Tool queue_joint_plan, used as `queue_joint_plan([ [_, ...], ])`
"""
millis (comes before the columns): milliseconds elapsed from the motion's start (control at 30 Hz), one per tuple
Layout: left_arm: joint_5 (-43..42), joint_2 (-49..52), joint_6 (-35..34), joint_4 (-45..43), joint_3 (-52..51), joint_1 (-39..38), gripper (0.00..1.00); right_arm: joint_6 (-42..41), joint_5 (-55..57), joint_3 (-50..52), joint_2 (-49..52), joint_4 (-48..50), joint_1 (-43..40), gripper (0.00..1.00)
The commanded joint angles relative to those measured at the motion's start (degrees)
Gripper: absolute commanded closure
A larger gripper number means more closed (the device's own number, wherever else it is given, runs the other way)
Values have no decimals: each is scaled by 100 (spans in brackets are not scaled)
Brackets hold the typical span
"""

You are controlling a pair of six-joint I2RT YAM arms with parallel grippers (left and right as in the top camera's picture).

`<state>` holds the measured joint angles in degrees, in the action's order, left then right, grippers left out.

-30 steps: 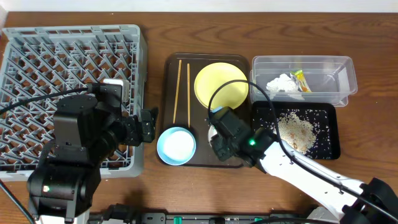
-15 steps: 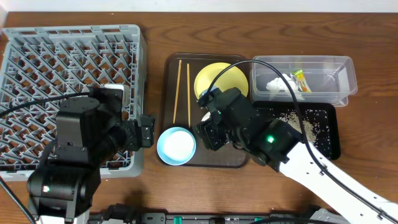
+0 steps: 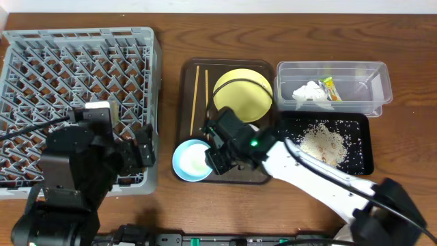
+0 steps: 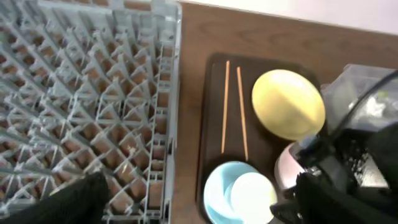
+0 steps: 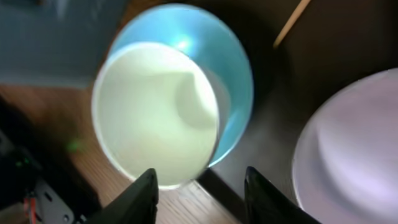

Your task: Sort waste into correct bins and load items into the dishwasher

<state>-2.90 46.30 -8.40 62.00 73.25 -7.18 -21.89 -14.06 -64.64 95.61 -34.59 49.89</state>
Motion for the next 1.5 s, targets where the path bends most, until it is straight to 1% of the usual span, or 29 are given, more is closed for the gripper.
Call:
queue_joint_plan([
  [0, 101, 39, -68, 162, 81, 15, 4, -39, -81, 26, 177, 83, 76, 82],
  [67, 101, 42, -68, 223, 81, 15, 4, -39, -83, 22, 186, 103, 61, 96],
  [100, 101, 42, -68, 234, 81, 15, 4, -39, -81, 11, 153, 103, 39, 99],
  [300, 17, 42, -74, 240, 81, 15, 4, 127, -81, -212, -302, 52, -280, 99],
  [433, -225, 85, -188, 179, 81, 15, 4, 140, -129, -326, -922, -105, -807, 99],
  [500, -407, 153, -227, 131, 81, 17, 4, 291, -376, -328, -1207, -118, -1106, 99],
  [567, -944, 282, -280, 46, 83, 92, 4, 601, -898, -328, -1515, -118, -1478, 99],
  [700, -2962, 592, -308, -234, 103, 498, 4, 918, -1661, -328, -2013, -168, -2166, 99],
  [867, -5344, 1163, -289, -544, 105, 1537, 4, 1054, -2708, -328, -2485, -155, -2981, 99],
  [967, -7232, 1655, -144, -601, 103, 2105, 4, 1064, -3390, -328, -2601, -103, -3246, 99],
  [1067, -8625, 2157, 153, -595, 94, 2208, 5, 1086, -4360, -326, -2605, 243, -3274, 99],
  [1167, -8725, 2413, 155, -509, 81, 2081, 5, 988, -4948, -328, -2597, 772, -3202, 99],
  [1267, -8725, 2468, 153, -485, 81, 1856, 5, 623, -4959, -326, -2594, 1228, -3165, 99],
  [1467, -8725, 2286, 153, -490, 81, 1355, 5, 363, -4913, -326, -2529, 1849, -3025, 99],
])
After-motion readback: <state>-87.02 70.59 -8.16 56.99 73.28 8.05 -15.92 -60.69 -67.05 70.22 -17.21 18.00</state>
